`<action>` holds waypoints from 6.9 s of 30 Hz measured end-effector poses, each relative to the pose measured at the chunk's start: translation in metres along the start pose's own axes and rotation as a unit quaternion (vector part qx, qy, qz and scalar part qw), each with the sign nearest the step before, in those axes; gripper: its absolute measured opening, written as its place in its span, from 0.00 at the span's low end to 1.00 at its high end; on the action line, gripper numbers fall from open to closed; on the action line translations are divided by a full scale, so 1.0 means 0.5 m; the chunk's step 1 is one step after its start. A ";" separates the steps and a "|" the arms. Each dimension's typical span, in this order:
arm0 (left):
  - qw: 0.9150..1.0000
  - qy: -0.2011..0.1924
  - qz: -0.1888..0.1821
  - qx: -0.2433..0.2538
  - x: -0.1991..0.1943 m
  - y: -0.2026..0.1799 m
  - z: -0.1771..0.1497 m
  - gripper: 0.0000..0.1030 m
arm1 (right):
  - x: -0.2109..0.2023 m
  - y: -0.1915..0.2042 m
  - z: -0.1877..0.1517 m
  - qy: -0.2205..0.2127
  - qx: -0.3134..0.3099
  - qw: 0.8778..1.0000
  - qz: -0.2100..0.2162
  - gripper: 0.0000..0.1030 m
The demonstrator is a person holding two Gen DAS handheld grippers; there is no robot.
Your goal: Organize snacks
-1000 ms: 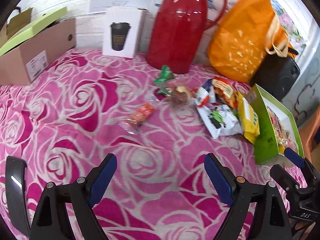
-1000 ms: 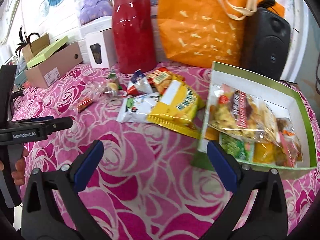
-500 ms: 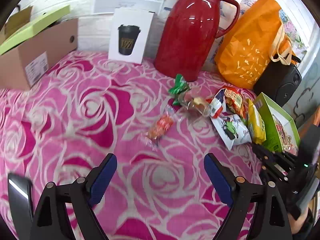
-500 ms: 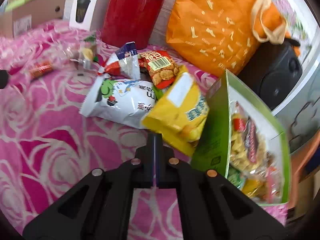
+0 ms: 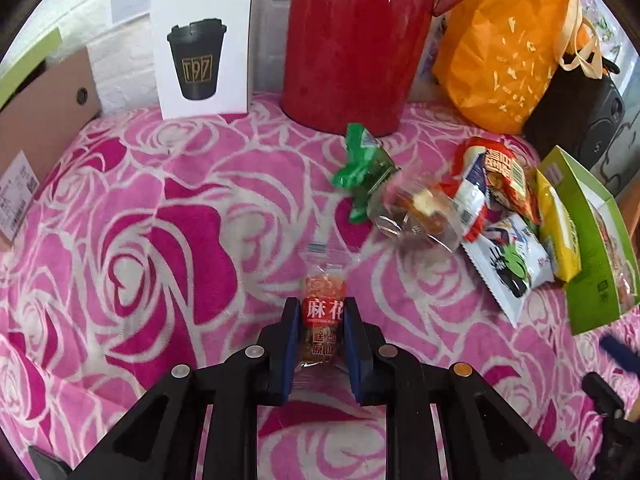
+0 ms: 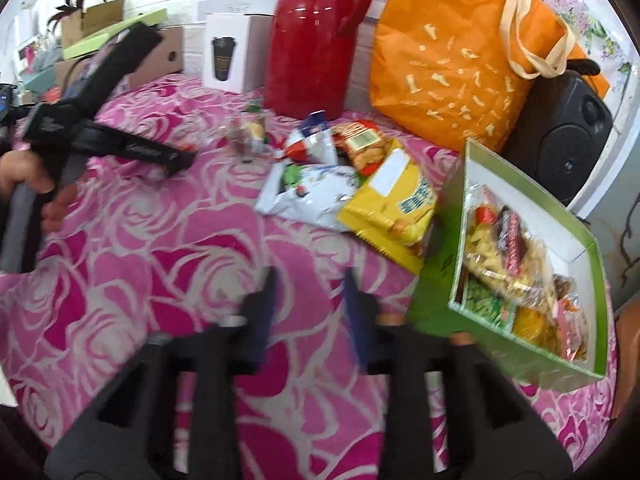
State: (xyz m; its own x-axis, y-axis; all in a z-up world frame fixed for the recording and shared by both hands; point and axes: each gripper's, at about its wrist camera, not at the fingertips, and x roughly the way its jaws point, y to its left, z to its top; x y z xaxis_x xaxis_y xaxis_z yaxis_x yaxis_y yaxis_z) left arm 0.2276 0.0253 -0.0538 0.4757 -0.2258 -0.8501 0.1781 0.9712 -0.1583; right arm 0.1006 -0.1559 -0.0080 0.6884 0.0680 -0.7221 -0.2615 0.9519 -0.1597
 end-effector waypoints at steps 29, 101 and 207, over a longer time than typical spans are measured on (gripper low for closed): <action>0.997 -0.004 -0.081 0.007 -0.132 -0.087 -0.153 0.21 | -0.048 0.000 -0.084 0.004 0.022 0.995 0.098 0.41; 0.967 -0.037 -0.172 0.184 0.023 -0.705 0.111 0.75 | -0.052 -0.551 -0.126 -0.080 0.193 0.970 -0.126 0.94; 0.989 -0.010 -0.121 -0.086 0.078 -0.063 0.104 0.40 | 0.107 0.012 -0.012 0.043 0.057 0.983 0.168 0.58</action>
State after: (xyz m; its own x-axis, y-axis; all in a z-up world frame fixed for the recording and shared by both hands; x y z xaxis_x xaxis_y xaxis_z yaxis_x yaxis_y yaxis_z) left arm 0.2856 -0.0181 -0.0558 0.4544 -0.4533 -0.7668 0.1408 0.8866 -0.4407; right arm 0.1317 -0.1483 -0.0516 0.5143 0.3643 -0.7764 -0.3835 0.9074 0.1717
